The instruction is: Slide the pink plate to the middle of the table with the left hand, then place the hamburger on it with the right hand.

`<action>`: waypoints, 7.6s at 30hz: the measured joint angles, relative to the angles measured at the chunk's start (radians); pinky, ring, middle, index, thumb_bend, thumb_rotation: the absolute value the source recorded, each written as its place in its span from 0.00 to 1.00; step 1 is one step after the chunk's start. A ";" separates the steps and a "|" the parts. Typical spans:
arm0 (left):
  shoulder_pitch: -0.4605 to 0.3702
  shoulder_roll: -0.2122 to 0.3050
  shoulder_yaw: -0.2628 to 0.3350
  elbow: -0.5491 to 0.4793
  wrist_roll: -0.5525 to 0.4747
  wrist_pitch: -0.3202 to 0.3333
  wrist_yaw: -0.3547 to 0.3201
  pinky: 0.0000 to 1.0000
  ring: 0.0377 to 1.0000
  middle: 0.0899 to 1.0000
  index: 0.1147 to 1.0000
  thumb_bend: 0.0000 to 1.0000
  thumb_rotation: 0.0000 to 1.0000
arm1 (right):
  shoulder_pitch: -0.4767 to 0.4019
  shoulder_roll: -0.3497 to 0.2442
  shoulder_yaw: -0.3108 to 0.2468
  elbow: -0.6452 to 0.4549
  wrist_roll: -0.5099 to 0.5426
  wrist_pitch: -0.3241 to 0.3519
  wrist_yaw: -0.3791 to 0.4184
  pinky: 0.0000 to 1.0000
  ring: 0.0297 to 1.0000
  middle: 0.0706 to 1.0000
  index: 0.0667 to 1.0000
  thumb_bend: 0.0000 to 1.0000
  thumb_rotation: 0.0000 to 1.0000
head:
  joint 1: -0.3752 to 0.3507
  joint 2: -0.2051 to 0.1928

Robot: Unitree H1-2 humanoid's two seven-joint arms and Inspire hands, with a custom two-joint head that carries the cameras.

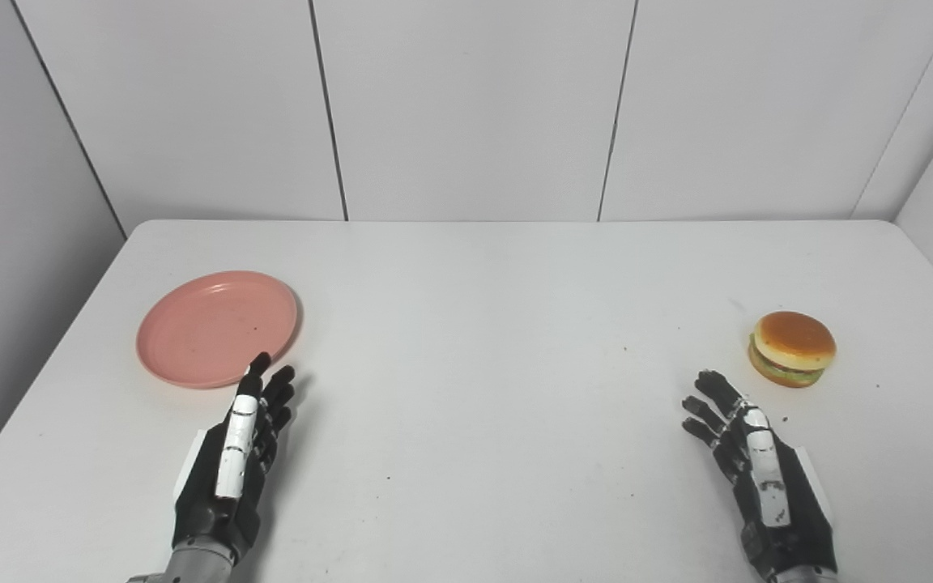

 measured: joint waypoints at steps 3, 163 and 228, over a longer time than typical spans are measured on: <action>0.000 0.000 0.000 0.000 0.000 0.000 0.000 1.00 0.98 0.94 0.96 0.69 0.92 | 0.000 0.000 0.000 0.000 -0.001 0.000 0.000 0.85 0.85 0.89 0.82 0.84 0.95 | 0.000 0.000; -0.371 0.328 0.161 0.564 -0.044 -0.430 0.079 0.95 0.92 0.91 0.84 0.84 0.83 | -0.039 -0.023 -0.022 0.211 0.055 -0.312 0.119 0.88 0.89 0.91 0.84 0.80 1.00 | 0.241 -0.270; -0.803 0.443 0.145 1.590 -0.193 -0.706 -0.086 0.88 0.89 0.87 0.85 0.84 0.79 | -0.023 -0.034 -0.009 0.175 0.021 -0.260 0.101 0.85 0.85 0.88 0.81 0.83 0.98 | 0.187 -0.233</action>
